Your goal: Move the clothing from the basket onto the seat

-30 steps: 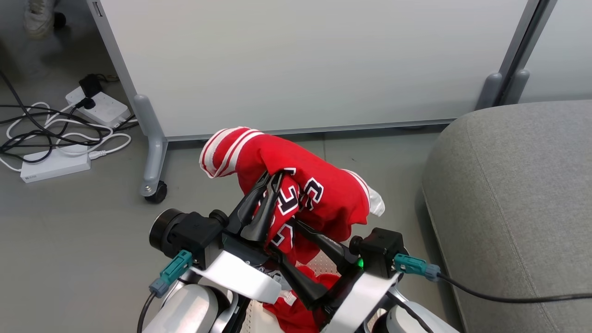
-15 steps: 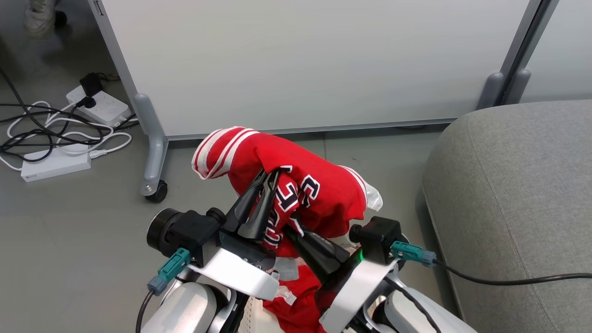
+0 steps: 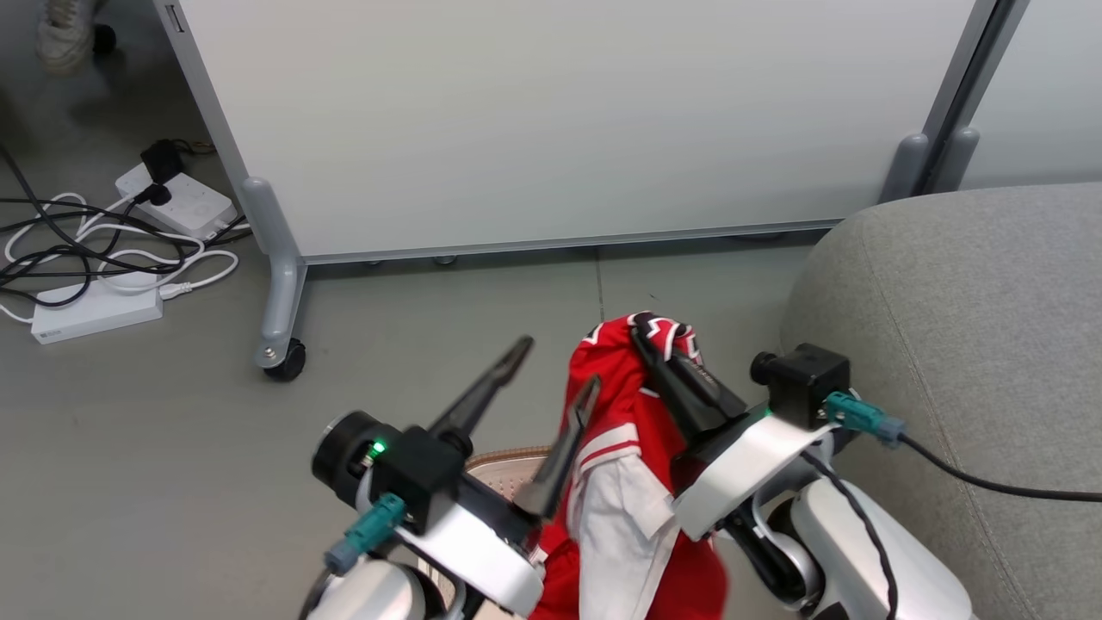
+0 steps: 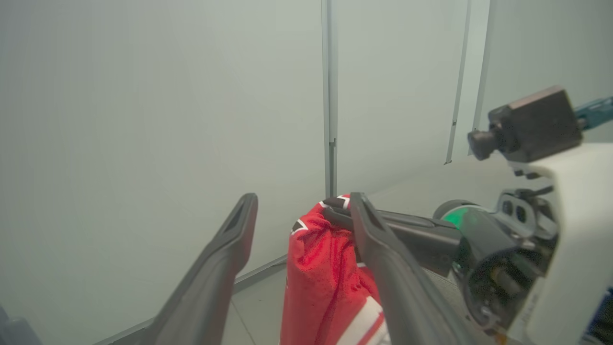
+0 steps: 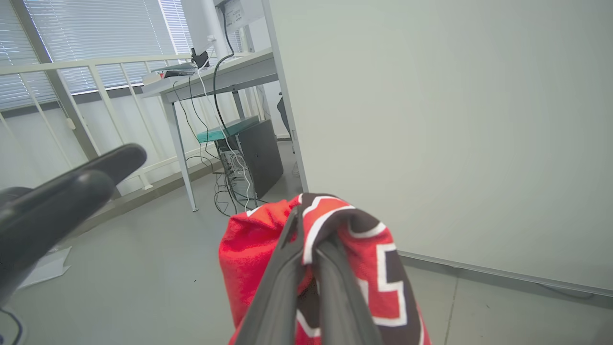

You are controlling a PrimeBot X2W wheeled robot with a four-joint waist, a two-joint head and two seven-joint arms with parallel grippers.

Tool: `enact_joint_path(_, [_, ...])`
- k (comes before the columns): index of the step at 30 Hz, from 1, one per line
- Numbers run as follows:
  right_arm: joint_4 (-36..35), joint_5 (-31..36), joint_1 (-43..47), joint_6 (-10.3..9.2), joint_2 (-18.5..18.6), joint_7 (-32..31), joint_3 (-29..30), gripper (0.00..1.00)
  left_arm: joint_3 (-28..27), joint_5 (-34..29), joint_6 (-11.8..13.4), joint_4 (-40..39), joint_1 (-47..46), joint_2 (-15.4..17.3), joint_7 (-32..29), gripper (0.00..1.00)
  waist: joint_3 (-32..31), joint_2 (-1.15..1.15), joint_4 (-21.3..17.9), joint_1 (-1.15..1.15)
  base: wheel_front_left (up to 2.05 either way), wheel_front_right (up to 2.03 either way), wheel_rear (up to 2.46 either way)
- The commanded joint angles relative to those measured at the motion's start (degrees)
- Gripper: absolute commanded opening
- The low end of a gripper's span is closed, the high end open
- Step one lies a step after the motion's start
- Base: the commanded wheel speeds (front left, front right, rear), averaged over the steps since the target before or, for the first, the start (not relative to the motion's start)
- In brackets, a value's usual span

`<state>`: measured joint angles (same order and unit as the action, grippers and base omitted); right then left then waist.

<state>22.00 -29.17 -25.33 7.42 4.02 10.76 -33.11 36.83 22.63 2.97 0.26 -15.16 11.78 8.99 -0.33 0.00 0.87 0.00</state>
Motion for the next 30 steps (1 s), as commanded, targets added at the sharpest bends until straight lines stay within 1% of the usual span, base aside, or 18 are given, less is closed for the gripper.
enact_joint_path(1, [0.43, 0.50, -0.52, 0.13, 0.49, 0.17, 0.99, 0.00, 0.82, -0.78, -0.69, 0.10, 0.71, 0.48, -0.59, 1.00, 0.10, 0.00, -0.28, 0.00, 0.00, 0.00, 0.00])
enact_joint_path(6, [1.75, 1.53, 0.42, 0.13, 0.90, 0.09, 4.21, 0.00, 4.36, -1.32, -2.57, 1.05, 1.88, 1.34, -2.36, 1.00, 0.44, 0.00, -1.72, 0.00, 0.00, 0.00, 0.00])
enact_joint_path(7, [1.75, 1.53, 0.42, 0.13, 0.90, 0.09, 4.21, 0.00, 4.36, -1.32, -2.57, 1.05, 1.88, 1.34, -2.36, 1.00, 0.44, 0.00, -1.72, 0.00, 0.00, 0.00, 0.00])
enact_joint_path(13, [2.57, 2.69, 1.74, 0.13, 1.15, -0.11, 6.67, 0.00, 6.13, -1.92, -3.24, 1.83, 2.57, 1.97, -3.19, 1.00, 0.88, 0.00, -4.64, 0.00, 0.00, 0.00, 0.00])
enact_joint_path(24, [2.09, 3.63, 3.81, 0.13, 1.45, -0.16, 10.17, 0.00, 7.17, -2.52, -3.10, 2.52, 2.22, 2.81, -2.92, 1.00, 2.49, 0.00, -12.10, 0.00, 0.00, 0.00, 0.00])
enact_joint_path(30, [1.49, 4.10, 4.11, 0.13, 1.51, -0.51, 11.75, 0.00, 7.74, -2.86, -3.07, 2.16, 1.58, 2.86, -2.91, 1.00, 3.67, 0.00, -17.26, 0.00, 0.00, 0.00, 0.00])
